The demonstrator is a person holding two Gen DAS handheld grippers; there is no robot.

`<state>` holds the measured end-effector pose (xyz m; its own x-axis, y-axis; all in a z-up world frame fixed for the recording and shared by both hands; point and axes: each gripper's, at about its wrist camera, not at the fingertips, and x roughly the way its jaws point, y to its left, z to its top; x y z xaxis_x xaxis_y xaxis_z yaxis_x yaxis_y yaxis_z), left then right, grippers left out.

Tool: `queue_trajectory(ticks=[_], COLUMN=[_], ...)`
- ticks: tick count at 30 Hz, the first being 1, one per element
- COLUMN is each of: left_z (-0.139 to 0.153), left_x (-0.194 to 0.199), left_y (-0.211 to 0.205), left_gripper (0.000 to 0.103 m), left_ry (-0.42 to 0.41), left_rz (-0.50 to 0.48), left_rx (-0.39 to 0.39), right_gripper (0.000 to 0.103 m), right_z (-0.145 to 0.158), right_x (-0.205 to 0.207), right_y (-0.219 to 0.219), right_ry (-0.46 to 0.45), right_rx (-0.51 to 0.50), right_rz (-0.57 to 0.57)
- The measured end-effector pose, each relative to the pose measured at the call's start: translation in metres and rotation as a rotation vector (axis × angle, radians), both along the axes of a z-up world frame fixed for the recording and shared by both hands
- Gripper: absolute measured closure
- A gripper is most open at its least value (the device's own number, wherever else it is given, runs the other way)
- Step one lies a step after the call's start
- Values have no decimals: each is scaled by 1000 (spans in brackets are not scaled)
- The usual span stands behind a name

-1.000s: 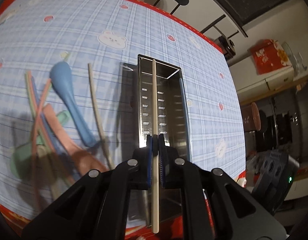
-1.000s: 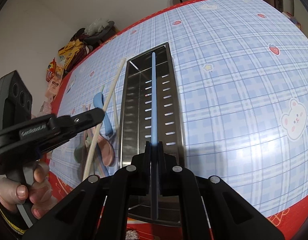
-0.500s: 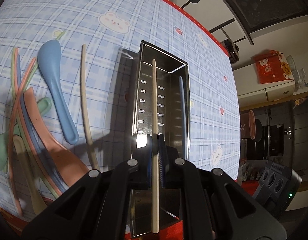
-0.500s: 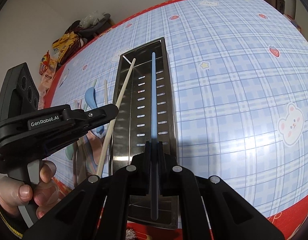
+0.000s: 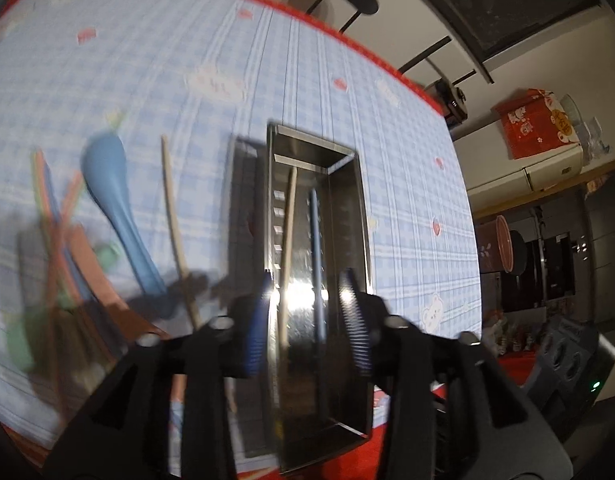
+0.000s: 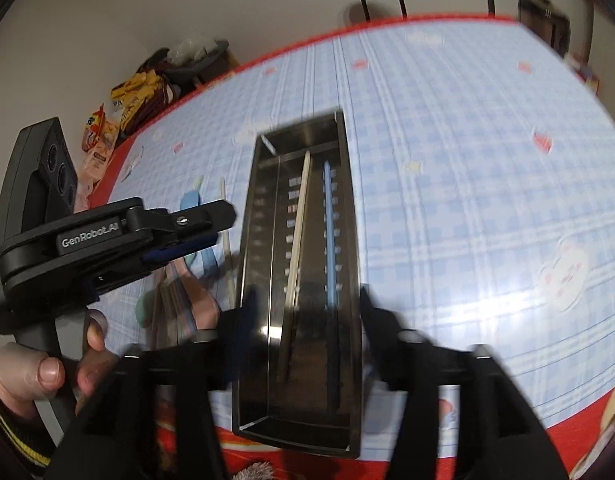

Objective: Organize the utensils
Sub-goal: 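Open both tools to release the chopsticks into the tray, then move both tools back to the utensil pile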

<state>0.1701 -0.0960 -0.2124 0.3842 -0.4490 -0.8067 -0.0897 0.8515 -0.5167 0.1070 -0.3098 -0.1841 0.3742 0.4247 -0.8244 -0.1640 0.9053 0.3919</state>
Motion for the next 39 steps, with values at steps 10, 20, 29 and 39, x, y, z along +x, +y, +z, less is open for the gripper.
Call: queue_trajectory(ticks=[10, 20, 29, 39], left_z=[43, 42, 16, -11], left_x=[-18, -51, -92, -115], left_y=[56, 117, 171, 163], left_gripper=[6, 6, 6, 6], left_ry=[-131, -123, -88, -66], left_rz=[29, 80, 184, 78], left_rx=[166, 303, 303, 327], right_gripper=[6, 6, 6, 6], right_z=[40, 37, 20, 11], right_x=[-3, -16, -21, -28], right_y=[-2, 7, 44, 90], right_ry=[-145, -177, -120, -109], right_rx=[-69, -160, -207, -241], right_rz=[-32, -101, -61, 46])
